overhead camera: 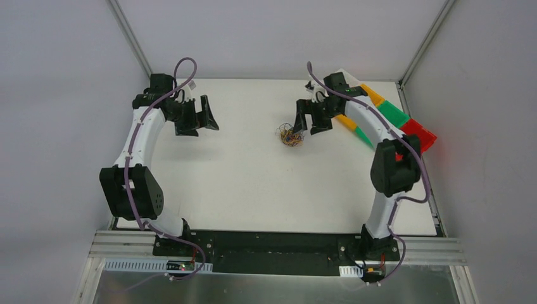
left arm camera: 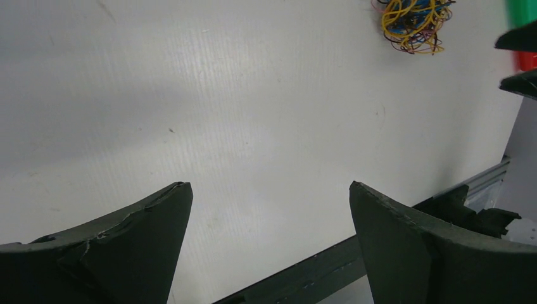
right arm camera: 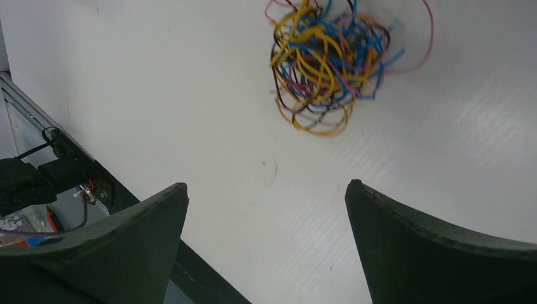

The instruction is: Untangle the cables

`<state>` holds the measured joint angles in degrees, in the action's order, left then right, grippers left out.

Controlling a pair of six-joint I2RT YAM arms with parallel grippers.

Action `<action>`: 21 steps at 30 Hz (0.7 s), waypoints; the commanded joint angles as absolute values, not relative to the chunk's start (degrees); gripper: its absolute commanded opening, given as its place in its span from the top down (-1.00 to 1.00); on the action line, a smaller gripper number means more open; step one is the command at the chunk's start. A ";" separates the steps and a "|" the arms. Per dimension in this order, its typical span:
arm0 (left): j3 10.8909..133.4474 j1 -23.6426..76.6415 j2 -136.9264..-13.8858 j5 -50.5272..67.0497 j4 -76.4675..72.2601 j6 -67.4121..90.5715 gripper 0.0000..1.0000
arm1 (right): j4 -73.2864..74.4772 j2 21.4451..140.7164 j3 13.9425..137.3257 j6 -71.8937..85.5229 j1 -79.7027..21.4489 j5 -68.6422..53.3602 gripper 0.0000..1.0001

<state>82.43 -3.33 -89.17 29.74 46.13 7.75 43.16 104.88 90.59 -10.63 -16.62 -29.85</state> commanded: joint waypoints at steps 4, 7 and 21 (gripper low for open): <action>83.03 -2.92 -90.66 37.08 44.22 7.03 -0.99 | 39.67 120.36 103.45 -11.31 -19.73 -31.32 -0.89; 82.54 -2.73 -91.86 37.44 43.36 7.70 -0.99 | 38.28 123.20 103.01 -13.40 -20.37 -30.28 -0.66; 73.87 11.28 -99.34 47.84 24.40 12.48 -0.63 | 35.65 115.76 94.14 -12.74 -25.39 -41.99 1.00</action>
<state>75.94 6.90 -98.15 42.48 35.31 8.93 35.97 123.85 97.36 -13.10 -24.08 -34.46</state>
